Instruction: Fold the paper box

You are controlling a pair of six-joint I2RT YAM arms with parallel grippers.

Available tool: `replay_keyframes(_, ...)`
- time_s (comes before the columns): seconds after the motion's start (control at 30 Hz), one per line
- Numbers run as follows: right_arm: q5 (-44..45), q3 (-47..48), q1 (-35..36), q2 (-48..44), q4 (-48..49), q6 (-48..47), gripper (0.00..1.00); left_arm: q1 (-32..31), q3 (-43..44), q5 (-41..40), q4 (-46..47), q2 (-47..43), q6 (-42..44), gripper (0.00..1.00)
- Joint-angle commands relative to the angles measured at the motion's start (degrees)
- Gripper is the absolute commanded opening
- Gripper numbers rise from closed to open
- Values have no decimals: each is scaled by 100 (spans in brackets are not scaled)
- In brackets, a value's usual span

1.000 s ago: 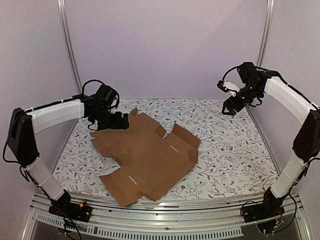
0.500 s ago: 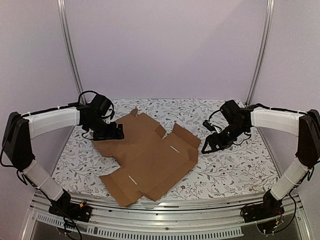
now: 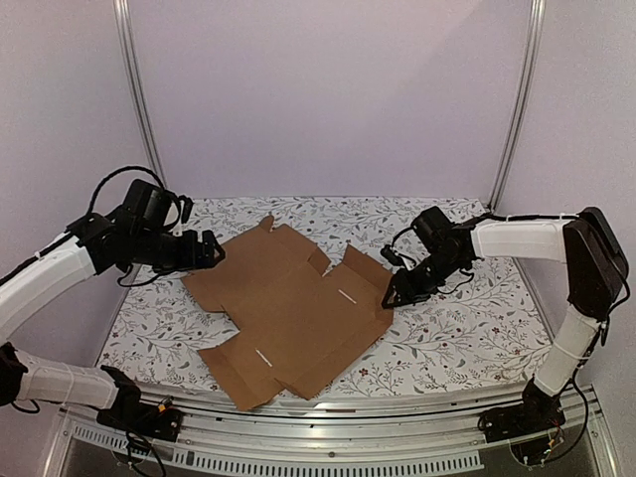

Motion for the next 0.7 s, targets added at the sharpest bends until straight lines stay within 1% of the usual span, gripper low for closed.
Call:
replay_keyframes(0.0,121,271,35,298,-25,33,23,-49,-13,-118,-339,-116,-62,95)
replay_keyframes(0.07,136,296,31,313,-112,-67,6,-54,-67,-98,-347,-153,-84,95)
replay_keyframes(0.1,180,330,24,300,-216,-188,0,-54,-93,-76,-346,-174,-94,95)
replay_keyframes(0.17,245,488,-23,247,-649,-504,0,-54,-145,-24,-345,-216,-86,95)
replay_keyframes(0.2,343,634,-75,238,-810,-858,0,-54,-160,10,-353,-231,-61,95)
replay_keyframes(0.23,449,820,-133,252,-1235,-1167,0,-54,-174,45,-360,-246,-26,95)
replay_keyframes(0.27,616,1129,-199,305,-1688,-1669,0,-54,-177,61,-388,-248,15,95)
replay_keyframes(0.33,1092,1681,-425,542,-2278,-2652,0,-54,-177,-10,-447,-248,53,95)
replay_keyframes(0.4,1477,2337,-705,820,-2883,-3415,0,-56,-205,-68,-475,-240,90,95)
replay_keyframes(0.43,1716,2684,-833,974,-3092,-3982,0,-54,-224,-64,-475,-219,105,95)
replay_keyframes(0.5,2262,3363,-1031,1423,-3182,-4649,0,-62,-265,-20,-449,-158,136,95)
replay_keyframes(0.57,2503,4035,-1213,1978,-3121,-5040,0,-65,-350,6,-323,-54,161,95)
replay_keyframes(0.63,2643,4884,-1329,2496,-3116,-5022,5,-63,-479,36,-69,25,167,95)
replay_keyframes(0.67,2655,5318,-1368,2725,-3153,-4837,6,-65,-539,66,57,104,158,95)
